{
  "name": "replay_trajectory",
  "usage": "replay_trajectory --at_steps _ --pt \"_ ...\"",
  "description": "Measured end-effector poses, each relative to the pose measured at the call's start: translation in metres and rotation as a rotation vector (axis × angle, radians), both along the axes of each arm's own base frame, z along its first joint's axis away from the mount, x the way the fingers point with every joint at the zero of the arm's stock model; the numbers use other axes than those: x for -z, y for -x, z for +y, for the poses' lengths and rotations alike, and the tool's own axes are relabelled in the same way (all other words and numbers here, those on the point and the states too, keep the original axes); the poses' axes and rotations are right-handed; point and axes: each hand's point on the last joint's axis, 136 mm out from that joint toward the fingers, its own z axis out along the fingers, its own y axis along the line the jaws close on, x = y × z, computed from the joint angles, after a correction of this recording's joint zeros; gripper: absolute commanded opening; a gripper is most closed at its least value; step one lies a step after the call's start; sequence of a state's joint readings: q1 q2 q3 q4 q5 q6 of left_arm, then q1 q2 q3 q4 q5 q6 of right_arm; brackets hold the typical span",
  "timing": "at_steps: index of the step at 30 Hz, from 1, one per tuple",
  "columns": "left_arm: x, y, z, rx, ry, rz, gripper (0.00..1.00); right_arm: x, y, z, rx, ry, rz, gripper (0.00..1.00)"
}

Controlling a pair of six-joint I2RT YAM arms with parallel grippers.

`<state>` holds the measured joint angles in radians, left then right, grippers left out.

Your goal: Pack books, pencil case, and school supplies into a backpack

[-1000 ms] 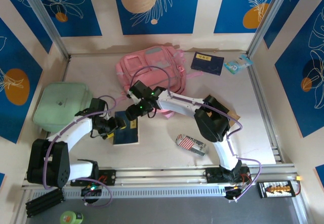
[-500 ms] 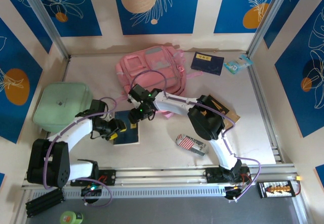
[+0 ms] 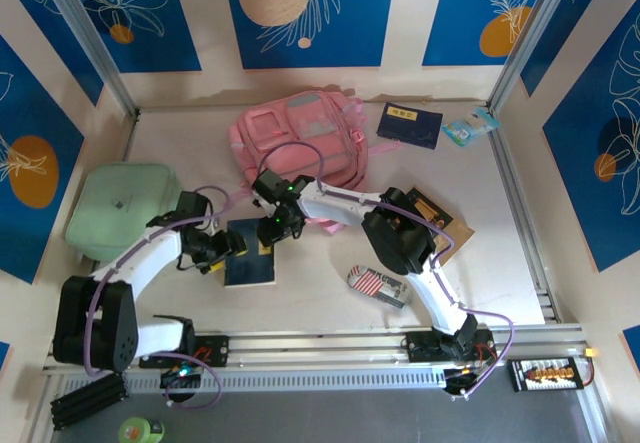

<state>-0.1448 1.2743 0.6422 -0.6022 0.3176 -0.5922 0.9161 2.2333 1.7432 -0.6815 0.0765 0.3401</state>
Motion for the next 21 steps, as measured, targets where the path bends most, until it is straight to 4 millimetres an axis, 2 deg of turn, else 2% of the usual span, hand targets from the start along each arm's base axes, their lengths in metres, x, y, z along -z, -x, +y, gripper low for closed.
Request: replay_trajectory --at_steps 11,21 --pt "0.005 -0.008 -0.010 0.015 0.055 0.000 0.68 0.003 -0.001 -0.008 0.010 0.047 0.015 0.38" --pt "0.004 -0.014 -0.030 0.034 0.187 -0.036 0.66 0.005 -0.008 -0.021 0.039 0.074 0.034 0.32"
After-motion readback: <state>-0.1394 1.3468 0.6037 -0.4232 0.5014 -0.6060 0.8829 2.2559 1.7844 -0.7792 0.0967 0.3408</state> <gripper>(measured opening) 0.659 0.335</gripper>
